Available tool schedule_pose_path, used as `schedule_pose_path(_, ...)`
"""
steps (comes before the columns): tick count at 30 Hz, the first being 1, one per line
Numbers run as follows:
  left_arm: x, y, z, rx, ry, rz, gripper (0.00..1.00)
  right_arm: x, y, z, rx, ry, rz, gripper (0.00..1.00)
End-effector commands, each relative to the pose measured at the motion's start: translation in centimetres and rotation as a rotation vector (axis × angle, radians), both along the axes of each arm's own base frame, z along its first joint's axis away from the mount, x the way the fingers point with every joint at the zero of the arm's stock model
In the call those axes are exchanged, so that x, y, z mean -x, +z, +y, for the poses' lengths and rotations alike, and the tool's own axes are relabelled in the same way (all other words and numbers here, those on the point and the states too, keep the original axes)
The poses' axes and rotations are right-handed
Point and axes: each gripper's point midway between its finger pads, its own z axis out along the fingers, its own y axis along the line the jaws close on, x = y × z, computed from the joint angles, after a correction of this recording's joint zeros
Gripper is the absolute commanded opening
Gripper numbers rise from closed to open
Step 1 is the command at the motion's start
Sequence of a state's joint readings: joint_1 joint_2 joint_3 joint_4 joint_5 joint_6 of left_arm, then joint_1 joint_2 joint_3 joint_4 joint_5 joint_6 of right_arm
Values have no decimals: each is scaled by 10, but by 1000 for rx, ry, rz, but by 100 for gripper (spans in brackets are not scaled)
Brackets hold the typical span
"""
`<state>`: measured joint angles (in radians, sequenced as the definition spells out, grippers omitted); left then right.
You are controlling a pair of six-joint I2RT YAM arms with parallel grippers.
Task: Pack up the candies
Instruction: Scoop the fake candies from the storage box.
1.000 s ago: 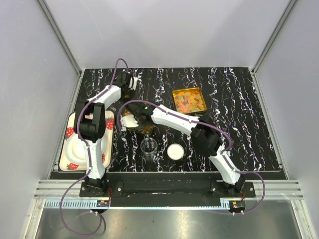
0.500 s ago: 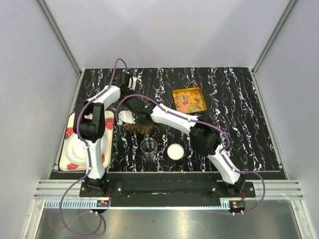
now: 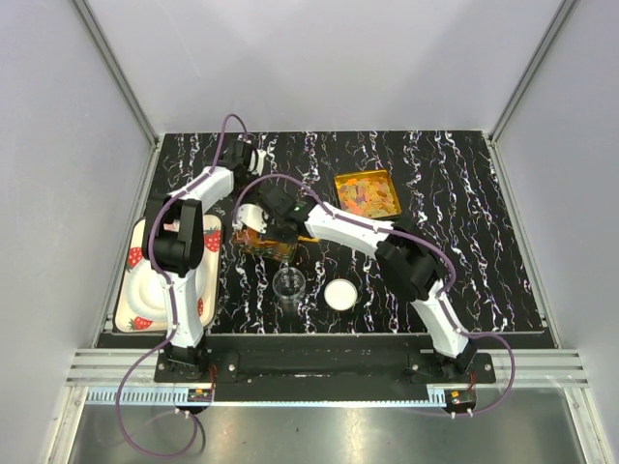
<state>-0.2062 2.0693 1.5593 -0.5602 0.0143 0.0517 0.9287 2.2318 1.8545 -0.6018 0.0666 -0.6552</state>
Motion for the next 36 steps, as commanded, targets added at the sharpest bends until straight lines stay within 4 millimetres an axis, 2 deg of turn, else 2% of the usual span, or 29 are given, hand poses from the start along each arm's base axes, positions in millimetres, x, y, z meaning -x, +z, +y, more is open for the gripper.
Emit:
schedule_pose_path(1,-18,34,-10,70,2,-114,0,1,0,-20,-45,-80,62,0)
schedule_pose_path(9,-19,33,-8,64,9,-114,0,3,15,-28,-140,-99,94,0)
schedule_pose_path(25,-18,30,-5,66,15,-110,0,12,60,-38,-300,-67,111,0)
schedule_pose_path(31,-18,30,-4,68,20,-110,0,12,67,-49,-338,-70,113,0)
schedule_pose_path(36,-18,28,-4,65,20,-108,0,18,83,-56,-381,-55,111,0)
